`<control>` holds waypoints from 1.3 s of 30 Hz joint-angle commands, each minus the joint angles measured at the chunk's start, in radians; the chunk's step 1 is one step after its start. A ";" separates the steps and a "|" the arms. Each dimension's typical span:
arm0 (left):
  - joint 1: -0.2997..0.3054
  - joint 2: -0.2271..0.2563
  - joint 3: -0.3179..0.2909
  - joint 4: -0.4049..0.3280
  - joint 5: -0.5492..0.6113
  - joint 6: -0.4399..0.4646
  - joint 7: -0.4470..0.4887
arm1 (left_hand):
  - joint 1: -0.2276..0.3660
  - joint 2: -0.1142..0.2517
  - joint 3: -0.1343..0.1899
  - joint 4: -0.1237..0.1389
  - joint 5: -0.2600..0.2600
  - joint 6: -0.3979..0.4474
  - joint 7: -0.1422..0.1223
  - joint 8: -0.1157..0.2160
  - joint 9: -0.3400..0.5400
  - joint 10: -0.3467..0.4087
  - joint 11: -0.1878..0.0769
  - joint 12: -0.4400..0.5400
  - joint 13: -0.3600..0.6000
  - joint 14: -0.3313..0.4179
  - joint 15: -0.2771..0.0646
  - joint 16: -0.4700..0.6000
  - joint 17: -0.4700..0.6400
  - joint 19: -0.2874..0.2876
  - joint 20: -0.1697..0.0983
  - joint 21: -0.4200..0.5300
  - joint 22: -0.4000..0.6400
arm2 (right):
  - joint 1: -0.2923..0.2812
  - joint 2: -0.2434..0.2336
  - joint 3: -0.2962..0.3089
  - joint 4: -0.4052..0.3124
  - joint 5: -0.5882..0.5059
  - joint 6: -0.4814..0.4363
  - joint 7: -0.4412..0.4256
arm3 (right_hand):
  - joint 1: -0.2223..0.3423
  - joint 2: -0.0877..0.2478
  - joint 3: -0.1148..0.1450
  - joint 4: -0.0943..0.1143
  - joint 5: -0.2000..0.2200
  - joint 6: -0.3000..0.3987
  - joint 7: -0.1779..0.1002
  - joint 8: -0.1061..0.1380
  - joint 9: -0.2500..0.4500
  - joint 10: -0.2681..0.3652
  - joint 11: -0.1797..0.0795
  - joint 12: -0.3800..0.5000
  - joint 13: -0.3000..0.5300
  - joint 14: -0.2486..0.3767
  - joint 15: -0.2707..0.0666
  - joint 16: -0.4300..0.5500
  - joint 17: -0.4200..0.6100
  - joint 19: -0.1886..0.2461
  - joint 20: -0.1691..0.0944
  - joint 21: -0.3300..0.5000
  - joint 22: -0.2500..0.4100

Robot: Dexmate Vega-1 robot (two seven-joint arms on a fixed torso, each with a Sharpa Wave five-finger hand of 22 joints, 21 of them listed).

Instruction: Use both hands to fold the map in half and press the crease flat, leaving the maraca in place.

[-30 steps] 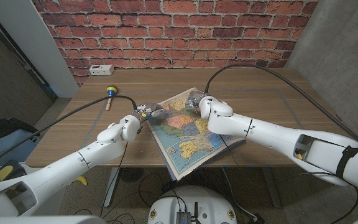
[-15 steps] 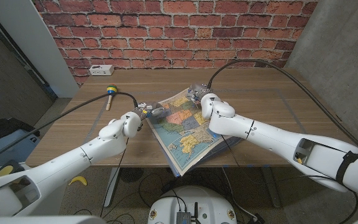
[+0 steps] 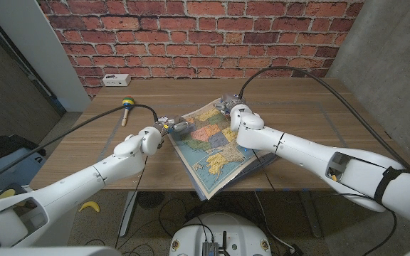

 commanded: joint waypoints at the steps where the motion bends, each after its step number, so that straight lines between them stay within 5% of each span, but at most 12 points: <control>1: -0.019 -0.005 0.008 0.019 -0.007 -0.015 -0.001 | 0.000 0.013 0.001 0.006 0.005 0.001 0.000 -0.003 0.004 0.009 0.004 0.001 0.003 0.010 -0.017 0.002 0.001 0.007 0.001 -0.003 0.003 | 0.097 0.065 -0.109 0.165 -0.011 -0.060 0.114 | -0.012 0.000 0.002 0.005 0.007 -0.016 -0.004 -0.004 -0.001 -0.007 -0.005 -0.003 0.001 -0.010 -0.016 -0.002 -0.003 -0.013 -0.003 -0.001 0.003; 7: -0.030 -0.011 0.012 0.032 -0.009 -0.025 -0.003 | 0.003 0.012 0.001 0.008 0.006 -0.009 -0.003 -0.009 0.004 0.005 0.005 -0.003 0.003 0.005 -0.018 -0.001 0.001 0.008 0.000 -0.005 0.003 | 0.117 0.081 -0.138 0.204 0.004 -0.078 0.154 | -0.015 -0.002 0.004 0.004 0.009 -0.014 -0.004 0.005 -0.001 0.009 -0.021 0.006 0.000 -0.017 -0.017 -0.001 -0.010 -0.025 -0.004 0.000 0.003; 23: -0.032 -0.012 0.010 0.039 -0.015 -0.034 0.005 | 0.008 0.011 0.003 0.010 0.008 -0.038 -0.012 -0.022 0.004 -0.003 0.002 -0.009 0.002 -0.001 -0.018 -0.004 0.000 0.010 0.001 -0.010 0.002 | 0.147 0.072 -0.161 0.224 0.078 -0.064 0.243 | -0.066 -0.014 -0.016 0.031 0.013 0.006 0.005 0.016 -0.003 0.075 -0.004 0.026 -0.003 -0.004 -0.012 0.014 -0.018 -0.038 0.001 0.006 0.002; 33: -0.035 -0.012 0.012 0.041 -0.015 -0.036 0.004 | 0.010 0.011 0.004 0.011 0.009 -0.041 -0.014 -0.022 0.005 -0.002 0.002 -0.010 0.003 -0.003 -0.016 -0.004 0.000 0.012 0.001 -0.012 0.002 | 0.032 -0.020 -0.056 0.016 0.027 -0.102 0.000 | -0.057 -0.008 -0.003 0.020 0.021 -0.019 -0.010 0.012 -0.003 0.036 -0.001 0.008 -0.003 -0.008 -0.006 0.009 -0.030 -0.031 0.003 0.012 0.001; 39: -0.035 -0.012 0.012 0.040 -0.013 -0.033 0.005 | 0.011 0.011 0.004 0.013 0.009 -0.043 -0.013 -0.022 0.005 -0.003 0.005 -0.011 0.003 -0.004 -0.016 -0.004 0.000 0.012 0.002 -0.014 0.002 | -0.007 -0.062 -0.026 -0.089 -0.002 -0.149 -0.062 | -0.041 -0.010 0.006 0.002 0.023 -0.016 -0.012 0.015 -0.003 0.026 -0.005 0.006 -0.003 0.002 -0.006 0.011 -0.037 -0.016 0.006 0.018 0.001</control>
